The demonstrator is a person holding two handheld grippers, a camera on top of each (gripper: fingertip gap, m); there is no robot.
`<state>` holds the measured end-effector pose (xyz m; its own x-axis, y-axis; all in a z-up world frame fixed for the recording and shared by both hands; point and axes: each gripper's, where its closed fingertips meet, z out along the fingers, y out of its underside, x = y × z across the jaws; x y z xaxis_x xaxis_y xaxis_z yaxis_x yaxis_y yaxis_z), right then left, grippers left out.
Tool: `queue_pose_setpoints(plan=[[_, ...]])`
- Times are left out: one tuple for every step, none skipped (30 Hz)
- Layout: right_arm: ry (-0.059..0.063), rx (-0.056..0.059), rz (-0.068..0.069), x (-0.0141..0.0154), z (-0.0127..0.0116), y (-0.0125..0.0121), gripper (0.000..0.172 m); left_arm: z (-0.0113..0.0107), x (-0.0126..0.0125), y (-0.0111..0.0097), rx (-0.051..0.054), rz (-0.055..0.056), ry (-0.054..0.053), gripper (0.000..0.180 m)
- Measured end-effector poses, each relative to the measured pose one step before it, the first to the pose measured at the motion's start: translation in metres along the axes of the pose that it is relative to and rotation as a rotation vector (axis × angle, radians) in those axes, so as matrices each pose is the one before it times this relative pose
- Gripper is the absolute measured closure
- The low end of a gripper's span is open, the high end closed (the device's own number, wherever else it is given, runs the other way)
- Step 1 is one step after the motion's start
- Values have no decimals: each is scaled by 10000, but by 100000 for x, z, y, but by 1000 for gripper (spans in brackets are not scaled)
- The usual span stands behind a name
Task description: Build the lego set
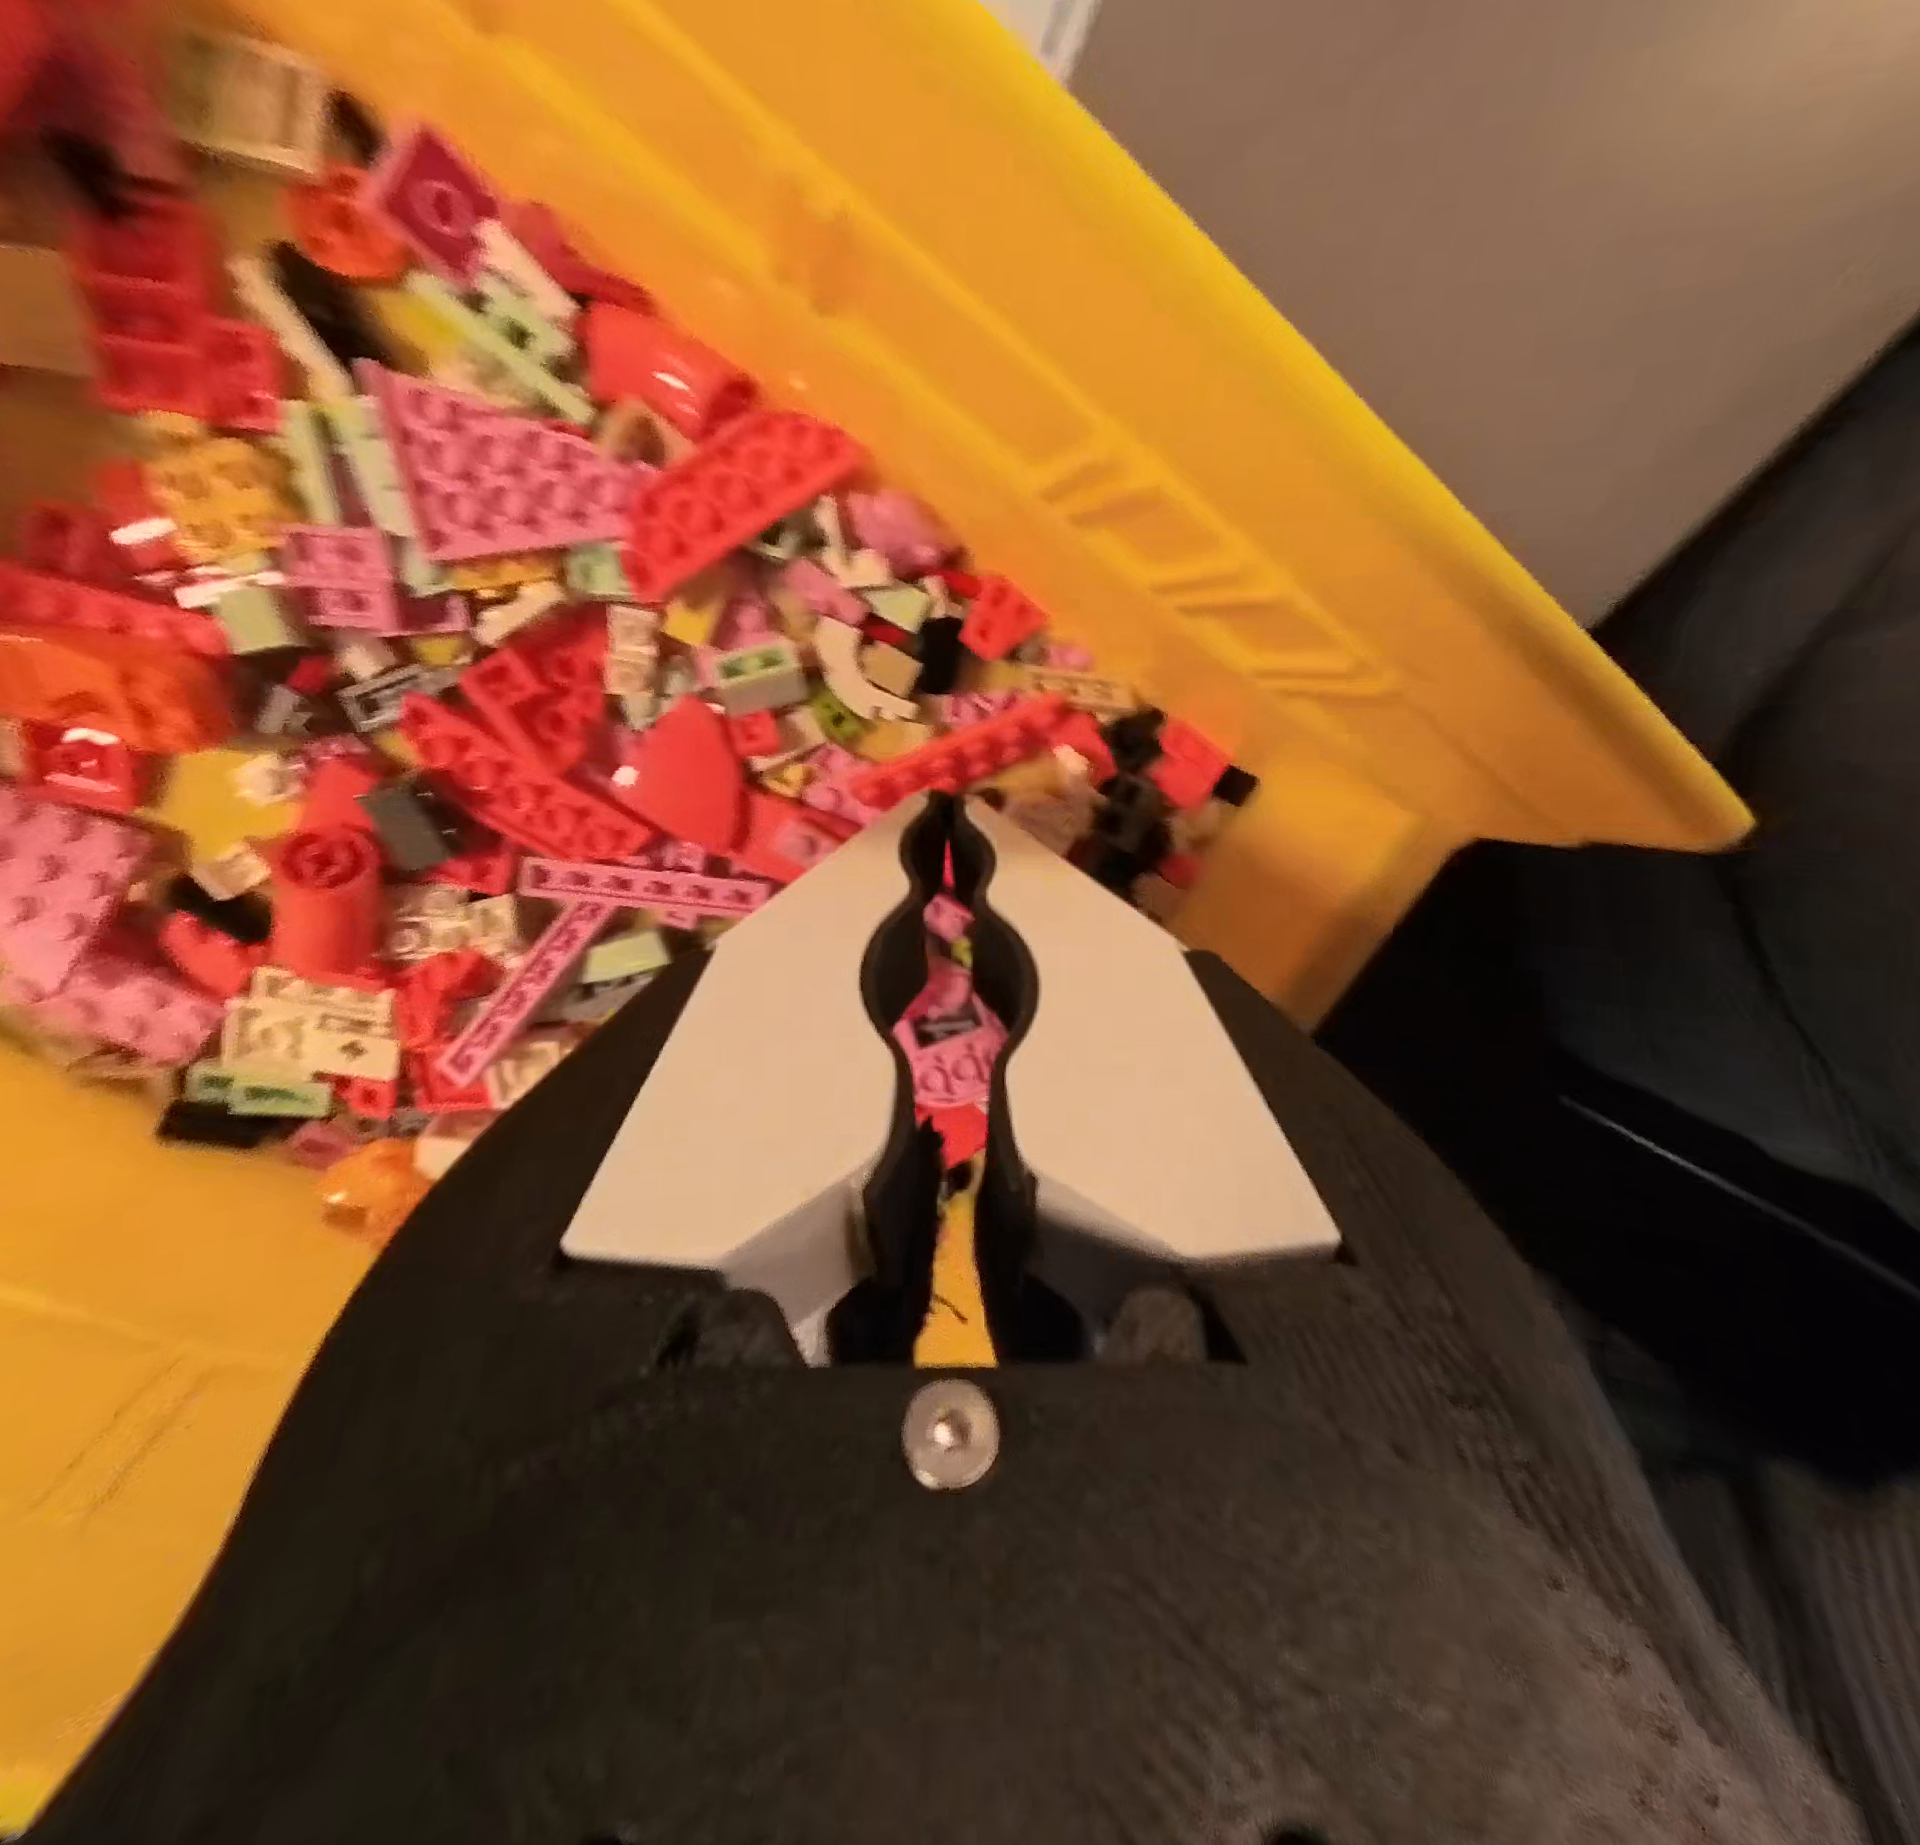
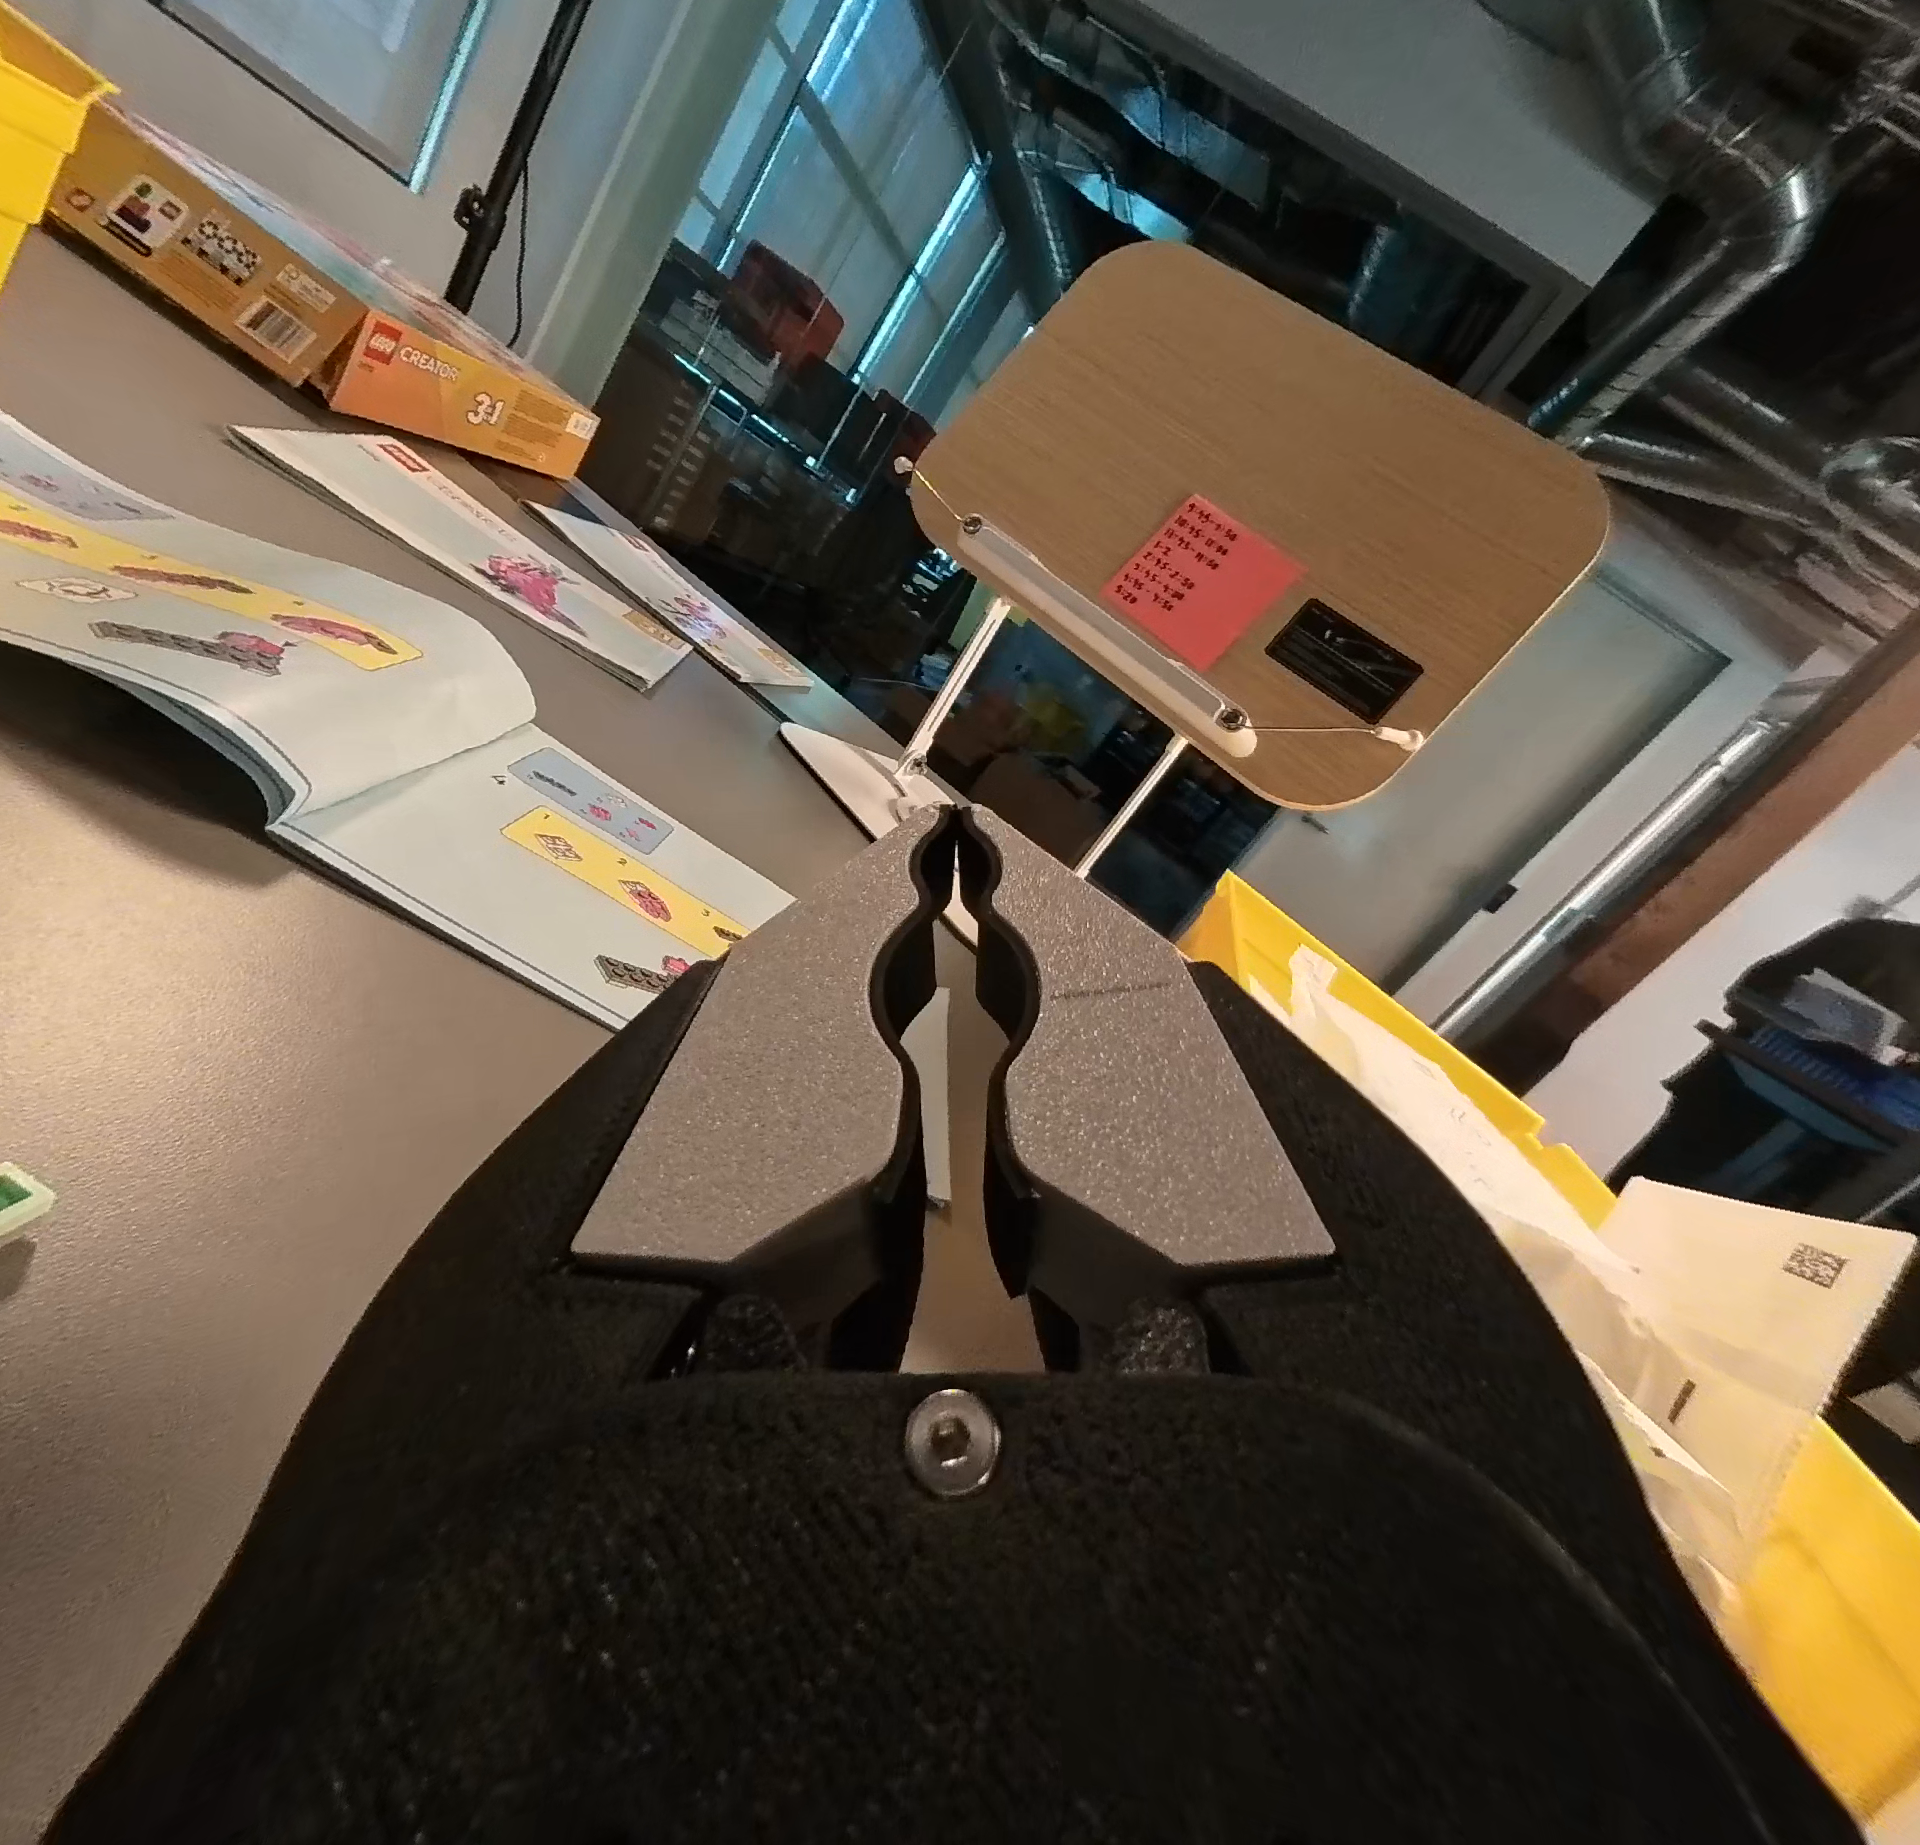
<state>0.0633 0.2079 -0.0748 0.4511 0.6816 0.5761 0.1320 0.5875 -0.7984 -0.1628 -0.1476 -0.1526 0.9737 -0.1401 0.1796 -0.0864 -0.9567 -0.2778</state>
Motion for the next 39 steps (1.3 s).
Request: queue_pose_setpoints(plan=[[-4, -4, 20, -11, 12, 2, 172, 171, 512, 153, -74, 142, 176, 180], [-10, -2, 12, -25, 18, -8, 172, 182, 330, 61, -43, 92, 96, 180], [-18, 2, 9, -47, 14, -11, 172, 159, 144, 34, -48, 53, 11, 180], [-20, -1, 4, -47, 13, -7, 172, 131, -51, 70, -64, 54, -88, 180], [-18, -1, 0, -52, 17, -15, 172, 114, 81, 176, -114, 28, 37, 180], [-19, 4, 1, -61, 16, -27, 172, 105, 284, 174, -118, 26, 204, 180], [-15, 4, -1, -42, 12, -20, 172, 103, 186, 147, -100, 8, 146, 180], [-4, 7, 0, -25, 3, -37, 172, 100, -23, 259, -176, -64, 24, 180], [-2, 7, 7, -14, 11, -25, 172, 105, -248, 451, -297, -119, -121, 180], [-5, 0, 12, -21, 6, -15, 172, 47, -178, 512, -322, -96, -81, 180], [-7, -3, 10, -20, 17, -6, 172, -113, 91, 147, -75, -96, 54, 180], [-10, 0, 14, -27, 19, -11, 172, -61, -262, 662, -381, -91, -203, 180], [-13, 4, 12, -30, 22, -16, 172, -31, -647, 852, -505, -106, -454, 180], [-10, 3, 6, -27, 20, -7, 172, -39, -572, 742, -409, -121, -402, 180], [-7, 5, 10, -23, 10, -23, 172, -56, -118, 589, -291, -137, -64, 180], [-11, 11, 14, -31, 14, -31, 172, -125, 164, 315, -97, -86, 128, 180], [-10, 9, 15, -13, 10, -29, 172, -137, 310, 231, -14, -86, 232, 180], [-11, 8, 16, -25, 17, -21, 172, -94, 374, 393, -108, -183, 310, 180], [-11, 9, 18, -20, 18, -30, 172, 19, 135, 584, -254, -242, 175, 180], [-14, 9, 18, -26, 8, -20, 172, 104, -134, 589, -276, -216, 16, 180], [-12, 6, 12, -25, 12, -32, 172, 193, -91, 494, -262, -177, 75, 180], [-10, 13, 12, -29, 16, -33, 172, 221, -61, 260, -164, -103, 105, 180], [-13, 17, 17, -33, 7, -52, 172, 82, -121, -88, 33, -16, 31, 180], [-13, 13, 15, -31, 7, -32, 172, -34, 41, -173, 106, 45, 87, 180], [-10, 10, 10, -21, 15, -37, 172, -33, -62, -143, 82, 119, -6, 180], [-7, 9, 6, -26, 11, -19, 172, -73, -155, -319, 165, 153, -70, 180], [-6, 8, 3, -23, 8, -32, 172, -108, -254, -538, 277, 138, -110, 180], [-2, 9, 3, -18, 9, -33, 172, -120, -506, -657, 340, 115, -224, 180], [-6, 7, 8, -20, 11, -24, 172, -61, -980, -651, 294, 57, -481, 180], [-8, -2, 9, -27, 14, -13, 172, 69, -1117, -340, 95, -82, -547, 180], [-6, -9, 2, -23, 21, 10, 172, 208, -677, 34, -149, -155, -282, 180], [-12, -6, 7, -30, 14, 6, 172, 227, -596, 239, -266, -108, -279, 180], [-15, 0, 17, -32, 11, -9, 172, 150, -577, 262, -233, -77, -298, 180], [-4, 3, 25, -11, 8, -6, 172, 9, -318, 284, -187, -97, -122, 180], [5, 2, 37, 27, 0, -8, 172, -105, -17, 298, -126, -147, 85, 180], [6, -2, 47, 23, 0, 10, 172, -189, 41, 355, -113, -182, 126, 180], [10, -4, 48, 53, 10, 9, 172, -203, -136, 411, -127, -190, 18, 180], [13, -1, 47, 53, 11, 12, 172, -177, -354, 476, -167, -213, -125, 180], [10, 2, 45, 37, 5, -3, 172, -103, -264, 486, -197, -235, -55, 180]])
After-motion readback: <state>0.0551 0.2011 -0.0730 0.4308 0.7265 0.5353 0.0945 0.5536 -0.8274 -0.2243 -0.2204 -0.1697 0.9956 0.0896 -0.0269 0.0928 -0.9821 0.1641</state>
